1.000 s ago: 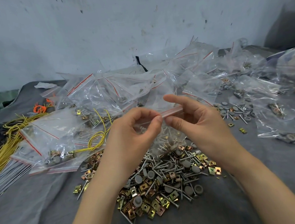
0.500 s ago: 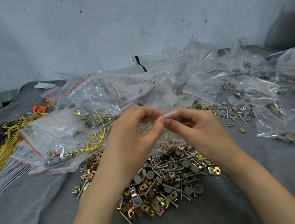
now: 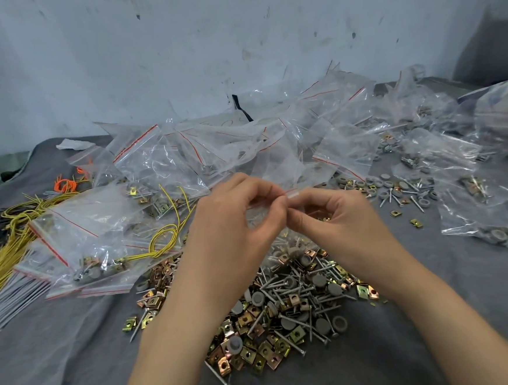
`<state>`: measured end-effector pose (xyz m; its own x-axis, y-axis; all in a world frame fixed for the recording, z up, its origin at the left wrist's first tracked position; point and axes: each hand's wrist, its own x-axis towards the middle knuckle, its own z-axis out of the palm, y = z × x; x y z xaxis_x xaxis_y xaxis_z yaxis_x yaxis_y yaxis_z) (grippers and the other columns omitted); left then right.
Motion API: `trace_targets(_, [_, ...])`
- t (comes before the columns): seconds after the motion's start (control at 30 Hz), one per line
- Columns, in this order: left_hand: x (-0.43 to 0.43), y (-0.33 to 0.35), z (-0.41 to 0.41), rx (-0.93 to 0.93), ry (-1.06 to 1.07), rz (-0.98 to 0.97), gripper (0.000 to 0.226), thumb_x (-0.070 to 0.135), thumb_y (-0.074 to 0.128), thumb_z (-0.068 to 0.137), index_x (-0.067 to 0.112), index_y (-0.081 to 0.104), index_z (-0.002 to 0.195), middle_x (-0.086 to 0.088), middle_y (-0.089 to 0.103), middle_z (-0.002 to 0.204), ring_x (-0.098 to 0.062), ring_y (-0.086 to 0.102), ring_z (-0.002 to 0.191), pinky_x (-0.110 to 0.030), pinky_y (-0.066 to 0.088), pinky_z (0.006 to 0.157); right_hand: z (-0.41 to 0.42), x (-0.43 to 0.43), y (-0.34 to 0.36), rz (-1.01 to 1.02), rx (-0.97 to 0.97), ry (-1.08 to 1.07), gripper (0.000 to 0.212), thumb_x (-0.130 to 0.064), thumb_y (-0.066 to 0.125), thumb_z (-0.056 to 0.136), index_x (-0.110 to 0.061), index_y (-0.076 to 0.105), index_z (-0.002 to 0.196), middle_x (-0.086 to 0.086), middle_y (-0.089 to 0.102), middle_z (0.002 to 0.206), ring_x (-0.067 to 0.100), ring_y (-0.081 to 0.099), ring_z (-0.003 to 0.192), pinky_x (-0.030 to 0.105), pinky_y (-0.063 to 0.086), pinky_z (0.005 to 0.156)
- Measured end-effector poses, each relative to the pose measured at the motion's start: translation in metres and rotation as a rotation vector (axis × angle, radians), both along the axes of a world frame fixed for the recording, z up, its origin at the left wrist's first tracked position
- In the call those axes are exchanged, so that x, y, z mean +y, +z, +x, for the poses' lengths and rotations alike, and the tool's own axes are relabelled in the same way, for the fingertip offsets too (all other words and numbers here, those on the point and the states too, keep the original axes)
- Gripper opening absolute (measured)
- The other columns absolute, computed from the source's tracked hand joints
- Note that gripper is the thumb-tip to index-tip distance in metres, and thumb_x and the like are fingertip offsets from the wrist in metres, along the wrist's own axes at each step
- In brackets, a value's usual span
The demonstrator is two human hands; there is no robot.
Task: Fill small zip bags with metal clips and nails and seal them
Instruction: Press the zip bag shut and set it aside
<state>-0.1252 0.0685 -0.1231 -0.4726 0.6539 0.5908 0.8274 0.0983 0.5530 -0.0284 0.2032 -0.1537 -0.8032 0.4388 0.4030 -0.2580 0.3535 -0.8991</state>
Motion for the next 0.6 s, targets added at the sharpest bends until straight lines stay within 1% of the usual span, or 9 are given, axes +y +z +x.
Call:
trace_targets(0.13, [0.001, 0.0001, 0.0009, 0.003, 0.005, 0.001, 0.003, 0.021, 0.069, 0.088, 0.024, 0.069, 0.089, 0.016, 0.063, 0.087, -0.001, 0.059, 0.09, -0.006, 0.037, 0.079, 0.0012, 0.0, 0.001, 0.008, -0.01, -0.003, 0.007, -0.017, 0.074, 0.088, -0.022, 0.078, 0.089, -0.013, 0.073, 0.077, -0.001, 0.062, 0.072, 0.018, 0.051, 0.071])
trace_targets(0.27, [0.0025, -0.0003, 0.0021, 0.002, -0.001, -0.001, 0.005, 0.025, 0.069, 0.088, 0.024, 0.071, 0.093, 0.016, 0.064, 0.09, 0.0, 0.06, 0.092, -0.007, 0.039, 0.08, 0.0017, 0.0006, 0.0006, 0.023, -0.006, 0.011, 0.006, -0.014, 0.072, 0.09, -0.016, 0.077, 0.087, -0.017, 0.067, 0.068, -0.003, 0.057, 0.067, 0.013, 0.044, 0.066])
trace_targets(0.3, [0.0029, -0.0005, 0.0022, 0.011, -0.003, -0.002, 0.006, 0.025, 0.069, 0.089, 0.023, 0.071, 0.094, 0.016, 0.064, 0.09, 0.0, 0.06, 0.091, -0.009, 0.041, 0.08, 0.0018, 0.0005, 0.0006, 0.03, -0.009, 0.015, 0.006, -0.015, 0.072, 0.09, -0.015, 0.077, 0.087, -0.018, 0.066, 0.067, -0.003, 0.056, 0.066, 0.013, 0.043, 0.065])
trace_targets(0.4, [0.0041, -0.0008, 0.0031, 0.059, 0.0, -0.005, 0.004, 0.025, 0.067, 0.089, 0.023, 0.069, 0.09, 0.015, 0.061, 0.088, -0.002, 0.059, 0.089, -0.022, 0.046, 0.081, 0.0019, -0.0003, 0.0004, 0.045, -0.011, 0.016, 0.008, -0.019, 0.071, 0.09, -0.016, 0.076, 0.086, -0.016, 0.065, 0.068, -0.001, 0.056, 0.067, 0.014, 0.043, 0.065])
trace_targets(0.43, [0.0046, -0.0008, 0.0034, 0.065, 0.002, -0.001, 0.003, 0.025, 0.066, 0.088, 0.023, 0.068, 0.089, 0.015, 0.061, 0.087, -0.003, 0.059, 0.088, -0.024, 0.046, 0.081, 0.002, -0.0007, 0.0008, 0.044, -0.012, 0.013, 0.009, -0.02, 0.07, 0.091, -0.016, 0.076, 0.086, -0.015, 0.066, 0.068, -0.001, 0.056, 0.067, 0.015, 0.044, 0.065])
trace_targets(0.47, [0.0049, -0.0008, 0.0036, 0.066, 0.003, 0.003, 0.003, 0.025, 0.065, 0.087, 0.023, 0.067, 0.088, 0.014, 0.061, 0.086, -0.003, 0.059, 0.087, -0.025, 0.047, 0.08, 0.002, -0.0009, 0.001, 0.044, -0.017, 0.008, 0.009, -0.02, 0.07, 0.091, -0.016, 0.077, 0.086, -0.013, 0.067, 0.069, 0.0, 0.057, 0.067, 0.016, 0.045, 0.065])
trace_targets(0.57, [0.005, -0.0002, 0.0051, 0.043, -0.002, 0.01, 0.004, 0.028, 0.065, 0.087, 0.025, 0.067, 0.089, 0.015, 0.061, 0.087, -0.001, 0.059, 0.088, -0.015, 0.043, 0.079, 0.0023, -0.0007, 0.0013, 0.047, -0.034, -0.004, 0.009, -0.02, 0.07, 0.091, -0.016, 0.078, 0.089, -0.004, 0.072, 0.075, 0.002, 0.06, 0.071, 0.019, 0.049, 0.067])
trace_targets(0.6, [0.0051, -0.0003, 0.0058, 0.034, -0.013, 0.01, 0.004, 0.028, 0.065, 0.088, 0.025, 0.067, 0.09, 0.016, 0.061, 0.087, 0.0, 0.059, 0.088, -0.015, 0.043, 0.081, 0.0024, -0.0007, 0.0015, 0.053, -0.039, -0.006, 0.009, -0.019, 0.07, 0.091, -0.015, 0.078, 0.092, -0.002, 0.074, 0.078, 0.003, 0.062, 0.073, 0.019, 0.049, 0.069])
